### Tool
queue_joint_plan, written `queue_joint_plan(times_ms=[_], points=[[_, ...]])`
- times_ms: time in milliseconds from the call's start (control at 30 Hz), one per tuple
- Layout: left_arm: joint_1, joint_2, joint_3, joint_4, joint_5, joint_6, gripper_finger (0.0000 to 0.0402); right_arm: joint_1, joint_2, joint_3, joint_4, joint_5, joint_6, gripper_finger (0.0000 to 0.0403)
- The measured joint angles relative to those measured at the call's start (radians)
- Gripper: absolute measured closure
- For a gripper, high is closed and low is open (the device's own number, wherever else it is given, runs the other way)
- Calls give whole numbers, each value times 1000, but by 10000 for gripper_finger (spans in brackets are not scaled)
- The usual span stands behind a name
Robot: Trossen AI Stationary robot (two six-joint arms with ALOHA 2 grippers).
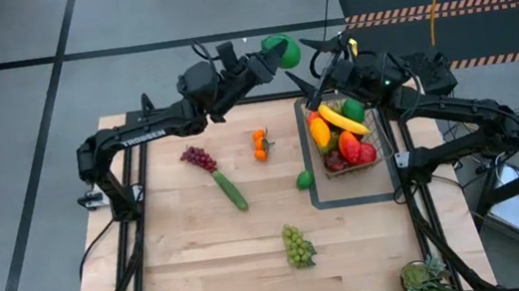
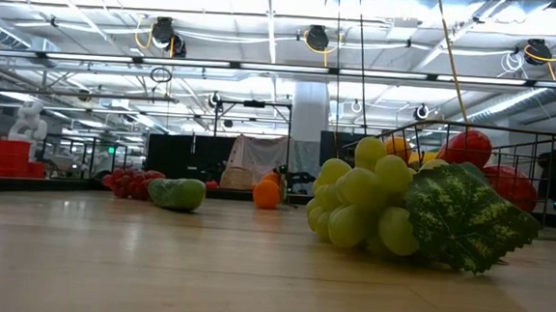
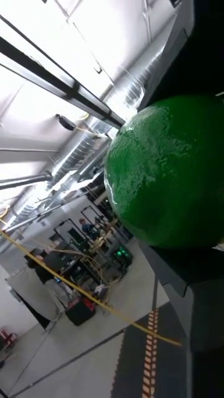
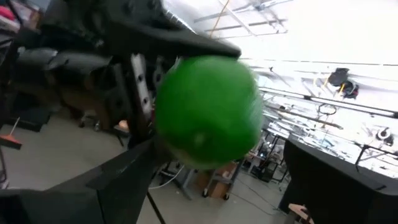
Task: Build produce basket
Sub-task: Put the top green lime into the wire basket
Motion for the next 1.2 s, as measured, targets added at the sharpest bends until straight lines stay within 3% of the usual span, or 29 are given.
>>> queue_joint_plan(times_ms=[433,900,1200], points=[[1,-1,1,-76,1,-4,79,0,58,0,119,-30,-11,47],[20,-2,1,-112,73,-50,76,0,62,-1,124,-70,39,105],[88,-52,0,-150,199,-18,6,67,15,-1,111,83,202,102]])
